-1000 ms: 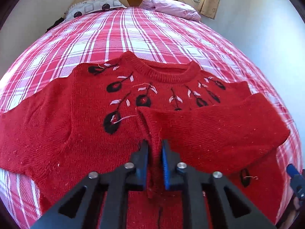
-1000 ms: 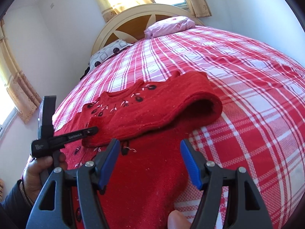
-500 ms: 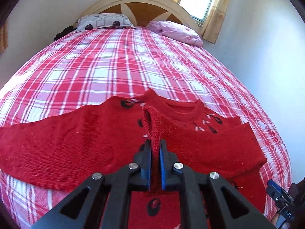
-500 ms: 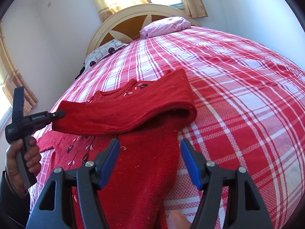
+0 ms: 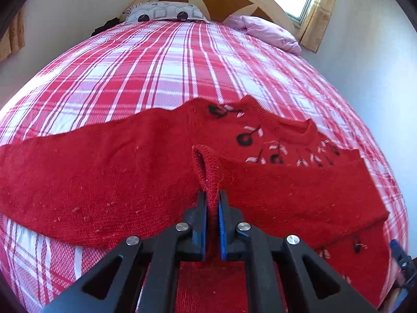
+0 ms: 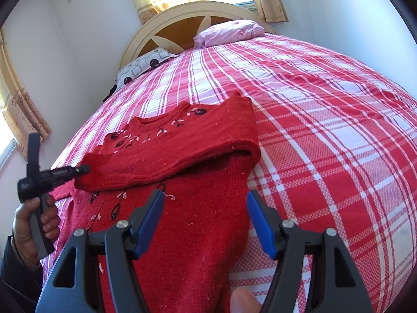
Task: Fold small clothes
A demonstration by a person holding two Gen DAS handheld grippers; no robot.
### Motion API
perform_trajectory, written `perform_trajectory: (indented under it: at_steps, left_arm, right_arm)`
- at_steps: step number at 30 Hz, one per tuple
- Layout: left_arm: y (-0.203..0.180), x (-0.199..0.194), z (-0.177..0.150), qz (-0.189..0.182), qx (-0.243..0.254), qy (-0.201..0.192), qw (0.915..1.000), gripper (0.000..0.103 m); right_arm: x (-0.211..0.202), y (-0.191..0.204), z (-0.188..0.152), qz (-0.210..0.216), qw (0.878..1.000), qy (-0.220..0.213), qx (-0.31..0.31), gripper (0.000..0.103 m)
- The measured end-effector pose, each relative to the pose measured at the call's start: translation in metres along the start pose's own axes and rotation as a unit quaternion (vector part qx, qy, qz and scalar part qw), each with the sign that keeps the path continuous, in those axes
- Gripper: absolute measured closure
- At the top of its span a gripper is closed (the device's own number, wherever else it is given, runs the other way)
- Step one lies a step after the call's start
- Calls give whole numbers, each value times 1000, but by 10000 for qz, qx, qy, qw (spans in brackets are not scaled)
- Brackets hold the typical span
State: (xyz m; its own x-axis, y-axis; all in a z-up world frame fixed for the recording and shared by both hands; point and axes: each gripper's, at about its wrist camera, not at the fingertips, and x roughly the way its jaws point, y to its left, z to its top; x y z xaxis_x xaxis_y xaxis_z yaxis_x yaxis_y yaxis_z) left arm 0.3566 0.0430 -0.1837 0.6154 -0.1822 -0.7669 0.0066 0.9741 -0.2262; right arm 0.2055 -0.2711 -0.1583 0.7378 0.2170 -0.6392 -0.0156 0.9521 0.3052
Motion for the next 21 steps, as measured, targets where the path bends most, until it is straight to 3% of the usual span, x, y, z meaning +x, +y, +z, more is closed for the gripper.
perform_trajectory:
  at_steps: [5,9,12,16,21]
  left_arm:
    - [2,1,-4,93,72,-59,9999,96]
    - [2,3,-5,111,143,-64,9998,95]
    - [5,5,-5,77,111,-43,9999,95]
    - [6,5,-8,33,122,-67,9999,95]
    - [5,7,-8,64,127,-105,9998,95]
  right_arm:
    - [3,11,26,-30,9993,-205,-305,32]
    - [28,10,52,-73,9993,-94,-360,29]
    - [54,4,60,-161,9990,240,-356,29]
    - [76,-5,47,-358,9949,798,-509,32]
    - [49,7,52,-483,9957,438,-663,34]
